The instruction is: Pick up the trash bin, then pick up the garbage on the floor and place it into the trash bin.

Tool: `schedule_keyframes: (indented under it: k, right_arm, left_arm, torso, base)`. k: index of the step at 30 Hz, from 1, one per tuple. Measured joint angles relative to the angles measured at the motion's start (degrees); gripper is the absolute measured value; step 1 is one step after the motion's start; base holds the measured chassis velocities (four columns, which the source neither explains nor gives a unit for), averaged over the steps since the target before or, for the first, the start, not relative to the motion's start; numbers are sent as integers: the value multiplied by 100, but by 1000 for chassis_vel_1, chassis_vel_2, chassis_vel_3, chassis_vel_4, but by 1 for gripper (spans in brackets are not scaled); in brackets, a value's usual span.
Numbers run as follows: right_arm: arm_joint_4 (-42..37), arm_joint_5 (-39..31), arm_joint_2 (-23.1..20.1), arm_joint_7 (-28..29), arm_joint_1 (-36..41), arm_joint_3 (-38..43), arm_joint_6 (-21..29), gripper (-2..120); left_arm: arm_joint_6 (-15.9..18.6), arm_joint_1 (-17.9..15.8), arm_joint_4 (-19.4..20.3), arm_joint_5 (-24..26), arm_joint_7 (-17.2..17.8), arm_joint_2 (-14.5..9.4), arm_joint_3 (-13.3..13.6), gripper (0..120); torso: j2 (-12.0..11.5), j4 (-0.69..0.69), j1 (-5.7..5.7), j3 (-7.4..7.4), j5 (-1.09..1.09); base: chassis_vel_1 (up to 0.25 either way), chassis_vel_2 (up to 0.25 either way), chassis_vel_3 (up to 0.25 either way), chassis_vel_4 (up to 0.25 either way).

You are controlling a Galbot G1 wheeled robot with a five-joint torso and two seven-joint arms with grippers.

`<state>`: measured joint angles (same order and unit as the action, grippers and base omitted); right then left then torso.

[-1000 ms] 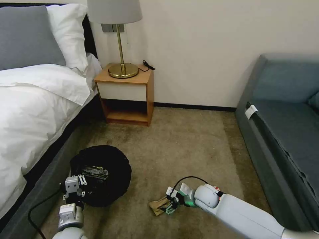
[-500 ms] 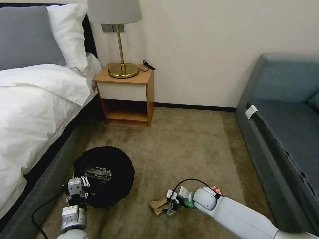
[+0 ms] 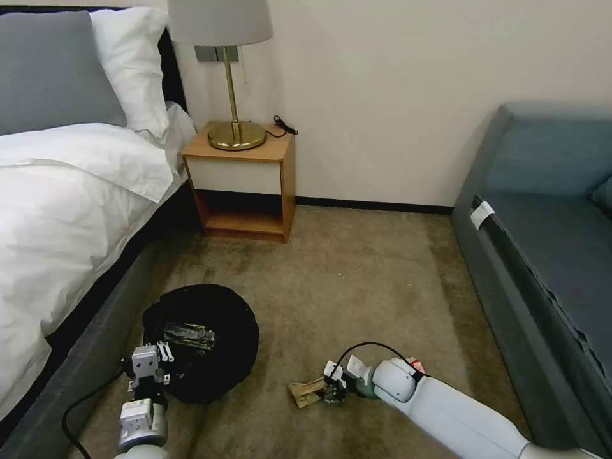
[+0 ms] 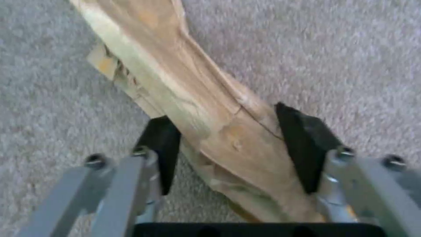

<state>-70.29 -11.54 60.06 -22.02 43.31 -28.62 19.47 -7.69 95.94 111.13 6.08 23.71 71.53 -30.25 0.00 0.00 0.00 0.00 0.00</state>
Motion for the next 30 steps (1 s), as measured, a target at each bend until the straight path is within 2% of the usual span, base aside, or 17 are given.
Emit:
schedule_keyframes:
  k: [2, 4, 7, 8, 10, 12, 13, 25, 30]
  right_arm:
    - [53, 47, 28, -5, 61, 67, -23, 39]
    - [64, 65, 36, -6, 93, 102, -32, 36]
    - [63, 110, 57, -2, 214, 254, -40, 20]
    - [63, 110, 57, -2, 214, 254, -40, 20]
    - [30, 145, 84, 22, 319, 426, -40, 10]
    - [-12, 156, 103, 42, 399, 550, -37, 8]
    - [-71, 160, 120, 69, 480, 691, -27, 1]
    - [-616, 222, 185, 168, 1048, 1948, 40, 0]
    - [-688, 268, 315, 205, 1164, 2538, -106, 0]
  left_arm:
    - [-22, 34, 8, -1, 0, -5, -20, 4]
    - [-31, 46, 9, -1, 0, -9, -30, 4]
    - [-82, 65, 9, -2, 2, -12, -42, 4]
    - [-82, 65, 9, -2, 2, -12, -42, 4]
    - [-172, 40, -5, 10, 17, 17, -52, 4]
    - [-208, 24, -14, 19, 20, 27, -61, 4]
    - [-237, 6, -28, 27, 24, 34, -75, 4]
    - [-330, -4, -198, 42, 41, 51, -58, 4]
    - [-363, 10, -204, 0, 48, 71, -28, 4]
  torso:
    - [0, 0, 0, 0, 0]
    - [0, 1, 0, 0, 0]
    - [0, 1, 0, 0, 0]
    - [0, 1, 0, 0, 0]
    - [0, 1, 0, 0, 0]
    - [0, 1, 0, 0, 0]
    - [0, 0, 0, 0, 0]
    - [0, 0, 0, 0, -1]
    - [0, 0, 0, 0, -1]
  base:
    - [0, 0, 0, 0]
    - [0, 0, 0, 0]
    - [0, 0, 0, 0]
    - [0, 0, 0, 0]
    - [0, 0, 0, 0]
    - [0, 0, 0, 0]
    - [0, 0, 0, 0]
    - [0, 0, 0, 0]
    - [0, 0, 0, 0]
